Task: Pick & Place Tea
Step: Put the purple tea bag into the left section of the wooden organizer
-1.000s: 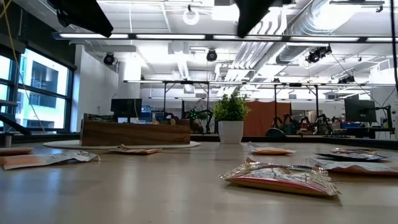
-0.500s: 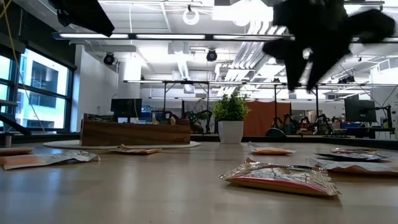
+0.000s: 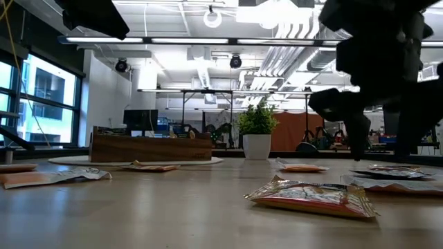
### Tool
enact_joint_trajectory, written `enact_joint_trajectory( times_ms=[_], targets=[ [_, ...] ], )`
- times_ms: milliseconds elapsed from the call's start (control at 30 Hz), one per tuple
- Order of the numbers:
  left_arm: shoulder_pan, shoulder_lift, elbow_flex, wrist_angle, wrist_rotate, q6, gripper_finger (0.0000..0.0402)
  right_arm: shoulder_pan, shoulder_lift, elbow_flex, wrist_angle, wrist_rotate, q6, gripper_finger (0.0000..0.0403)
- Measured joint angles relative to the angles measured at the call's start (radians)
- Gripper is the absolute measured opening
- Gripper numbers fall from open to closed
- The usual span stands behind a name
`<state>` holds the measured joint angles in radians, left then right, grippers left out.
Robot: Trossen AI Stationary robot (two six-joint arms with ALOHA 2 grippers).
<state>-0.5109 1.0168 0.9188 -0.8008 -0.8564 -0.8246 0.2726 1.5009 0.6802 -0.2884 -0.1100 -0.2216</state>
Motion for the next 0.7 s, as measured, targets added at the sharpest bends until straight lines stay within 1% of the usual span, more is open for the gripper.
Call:
enact_joint_trajectory(
  times_ms=[100, 200, 400, 500, 700],
  targets=[
    [0.0, 0.0, 0.0, 0.0, -0.004, 0.0, 0.0124, -0.004, 0.006, -0.035, 0.009, 0.057, -0.003, 0.02],
    [0.0, 0.0, 0.0, -0.001, -0.004, 0.0, 0.0124, -0.005, 0.027, -0.052, 0.018, 0.087, -0.003, 0.02],
    [0.0, 0.0, 0.0, -0.001, -0.003, 0.0, 0.0124, -0.005, 0.09, -0.063, 0.063, 0.048, 0.029, 0.0192],
    [0.0, 0.0, 0.0, -0.001, -0.003, 0.0, 0.0124, -0.006, 0.091, -0.065, 0.083, 0.039, 0.039, 0.0167],
    [0.0, 0.0, 0.0, -0.001, 0.001, 0.0, 0.0124, -0.034, 0.093, -0.022, 0.08, 0.02, 0.107, 0.0087]
  ],
)
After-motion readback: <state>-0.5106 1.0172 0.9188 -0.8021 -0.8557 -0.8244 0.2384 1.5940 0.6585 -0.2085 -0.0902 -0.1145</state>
